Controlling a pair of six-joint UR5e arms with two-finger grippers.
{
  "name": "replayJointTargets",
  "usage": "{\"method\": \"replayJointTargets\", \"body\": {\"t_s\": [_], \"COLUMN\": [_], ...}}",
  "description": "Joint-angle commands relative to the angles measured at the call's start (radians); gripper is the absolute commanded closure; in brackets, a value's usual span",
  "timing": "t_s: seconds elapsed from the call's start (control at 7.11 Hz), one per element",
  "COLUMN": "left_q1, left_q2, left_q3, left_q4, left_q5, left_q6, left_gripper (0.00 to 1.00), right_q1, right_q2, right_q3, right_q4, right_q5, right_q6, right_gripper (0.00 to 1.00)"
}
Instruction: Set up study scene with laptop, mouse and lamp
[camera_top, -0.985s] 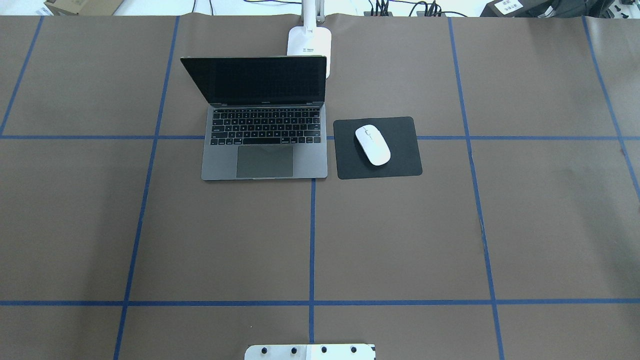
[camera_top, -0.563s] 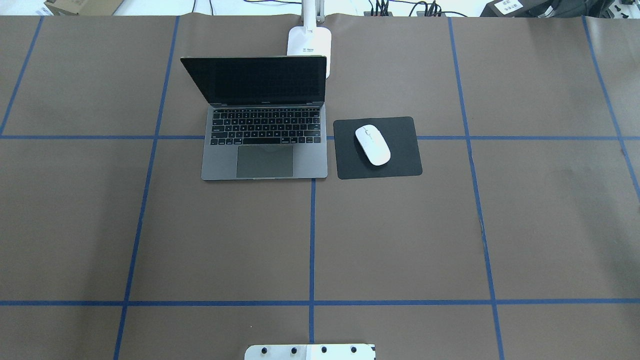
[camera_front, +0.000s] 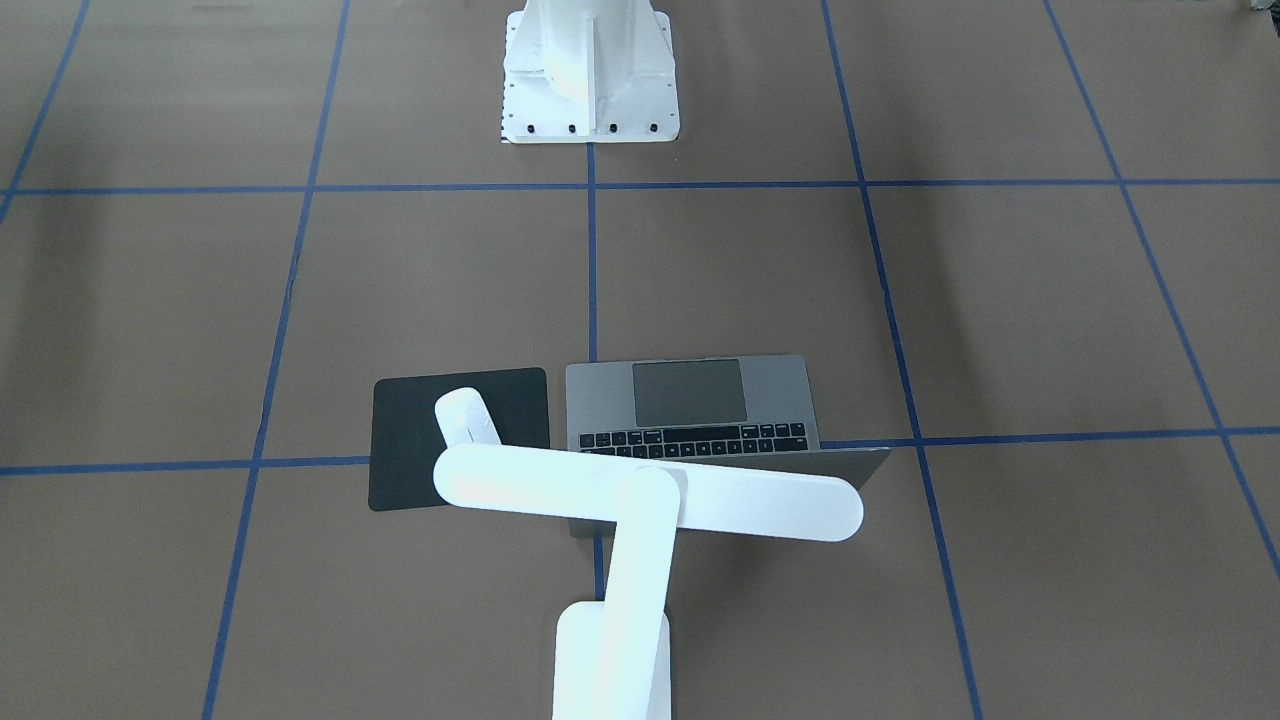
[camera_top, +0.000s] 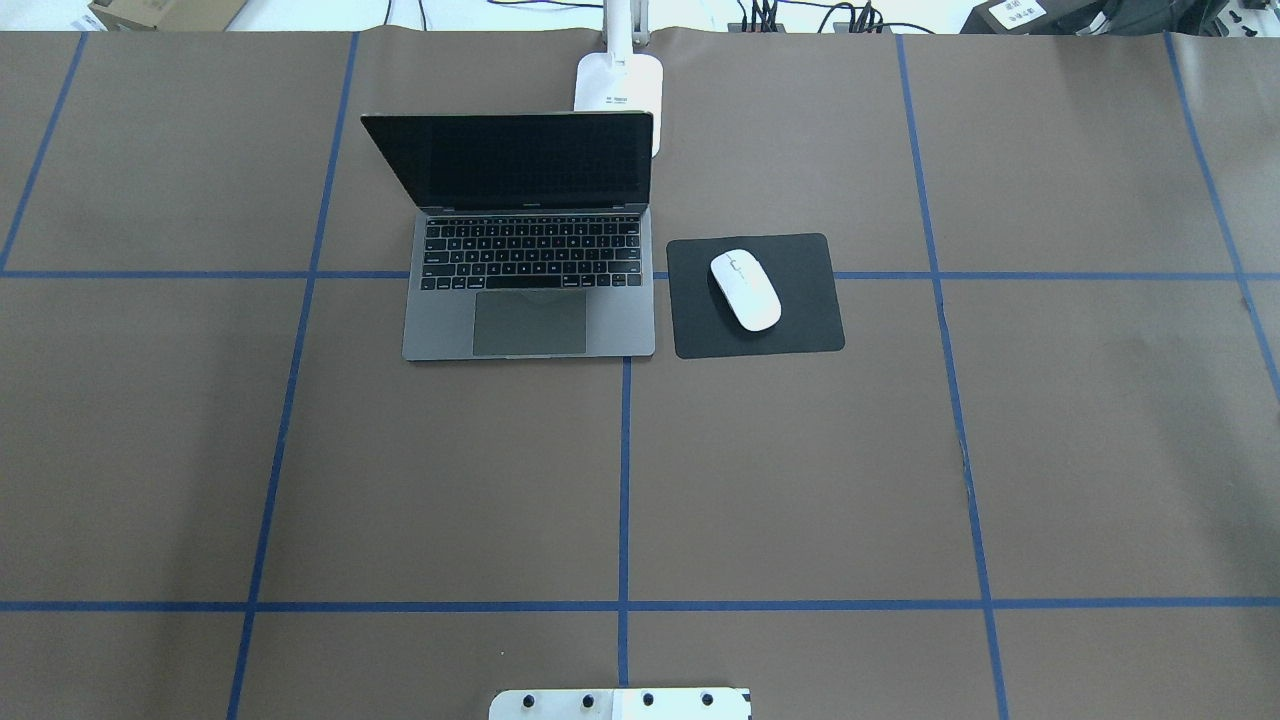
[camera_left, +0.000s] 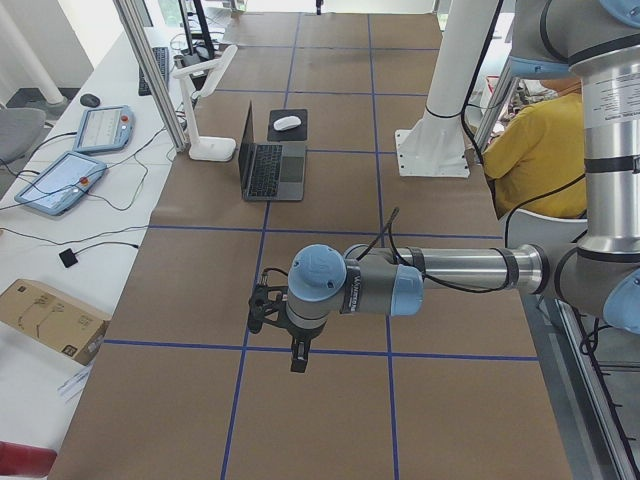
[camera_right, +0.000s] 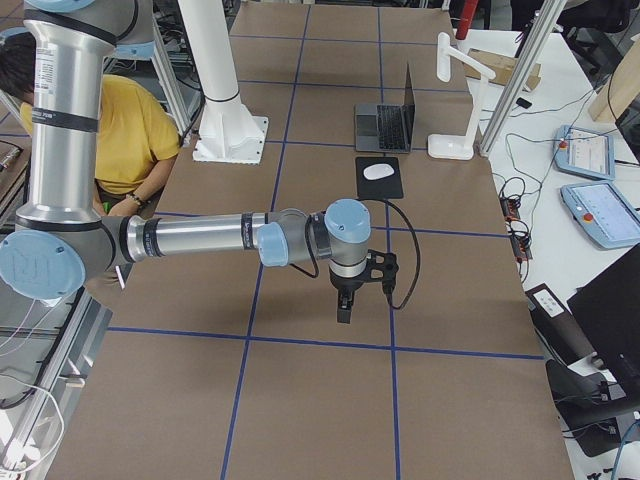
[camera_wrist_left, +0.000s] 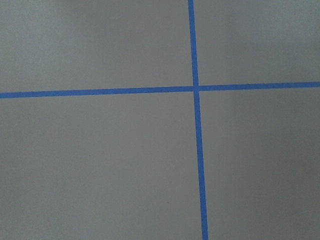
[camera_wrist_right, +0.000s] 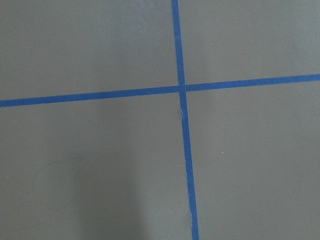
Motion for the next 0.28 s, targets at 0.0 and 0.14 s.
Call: {"method": "replayJointTargets", "body": {"t_s": [0.0,0.14], "left_q1": [0.000,0.000], "left_q2": [0.001,0.001], "left_q3": [0.000,0.000], "left_q4": [0.000,0.000], "left_q5": [-0.001,-0.001], "left_q6": [0.000,0.000], "left_gripper": [0.00,0.00], "right_q1": [-0.026,-0.029], "right_q2": [0.000,0.000], "right_q3": [-0.001,-0.001], "right_q4": [0.000,0.000], "right_q5": [-0.002,-0.002], "right_q6": [0.003,0.003], "right_gripper": [0.00,0.00]}}
